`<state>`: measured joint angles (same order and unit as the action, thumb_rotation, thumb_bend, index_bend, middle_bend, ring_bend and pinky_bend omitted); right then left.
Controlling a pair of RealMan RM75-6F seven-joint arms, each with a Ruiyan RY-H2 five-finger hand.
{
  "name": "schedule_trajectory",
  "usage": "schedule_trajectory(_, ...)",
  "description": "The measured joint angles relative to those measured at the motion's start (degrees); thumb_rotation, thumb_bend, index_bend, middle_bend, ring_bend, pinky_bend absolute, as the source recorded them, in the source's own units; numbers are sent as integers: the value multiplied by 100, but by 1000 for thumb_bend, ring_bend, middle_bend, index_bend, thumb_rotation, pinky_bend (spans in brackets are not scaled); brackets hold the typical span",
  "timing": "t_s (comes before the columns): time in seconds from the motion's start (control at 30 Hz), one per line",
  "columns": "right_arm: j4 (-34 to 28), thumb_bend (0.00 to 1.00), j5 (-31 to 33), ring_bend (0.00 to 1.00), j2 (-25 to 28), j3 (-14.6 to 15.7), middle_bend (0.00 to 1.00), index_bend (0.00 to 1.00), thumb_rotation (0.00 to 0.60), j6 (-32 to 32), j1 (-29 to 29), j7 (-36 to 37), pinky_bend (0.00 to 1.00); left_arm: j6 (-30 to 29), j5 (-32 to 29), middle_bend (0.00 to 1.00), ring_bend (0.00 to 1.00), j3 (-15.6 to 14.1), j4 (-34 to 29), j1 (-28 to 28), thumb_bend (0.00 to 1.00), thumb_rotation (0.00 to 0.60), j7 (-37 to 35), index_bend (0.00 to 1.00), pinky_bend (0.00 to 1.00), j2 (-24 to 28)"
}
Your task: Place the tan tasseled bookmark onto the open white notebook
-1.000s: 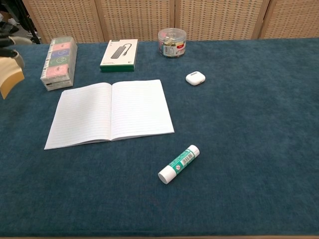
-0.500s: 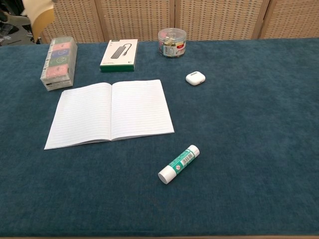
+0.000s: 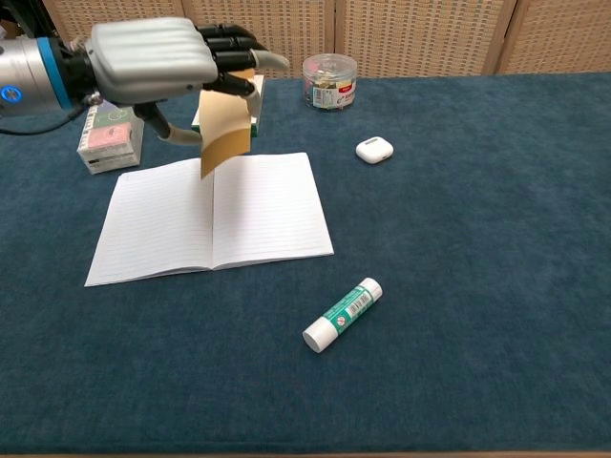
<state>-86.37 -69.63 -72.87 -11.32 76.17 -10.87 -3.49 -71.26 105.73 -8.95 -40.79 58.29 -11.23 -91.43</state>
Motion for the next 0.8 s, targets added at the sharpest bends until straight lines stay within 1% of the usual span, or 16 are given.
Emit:
schedule_trajectory(0.23, -32, 0, 18, 0, 34, 3, 0, 0, 600, -14, 10, 15, 0, 472, 14, 0, 0, -153, -378, -8, 265, 600, 6, 444, 13, -84)
schedule_trajectory(0.4, -59, 0, -11, 0, 54, 20, 0, 0, 600, -29, 9, 43, 0, 805, -53, 0, 0, -213, -632, -58, 264, 600, 183, 444, 12, -158)
schedule_trajectory(0.6, -93, 0, -37, 0, 97, 23, 0, 0, 600, -28, 18, 111, 0, 1105, -208, 0, 0, -168, -760, -105, 264, 600, 334, 444, 12, -278)
schedule_trajectory(0.8, -118, 0, -65, 0, 135, 24, 0, 0, 600, -19, 31, 189, 0, 1344, -322, 0, 0, -84, -858, -113, 263, 600, 682, 444, 12, -349)
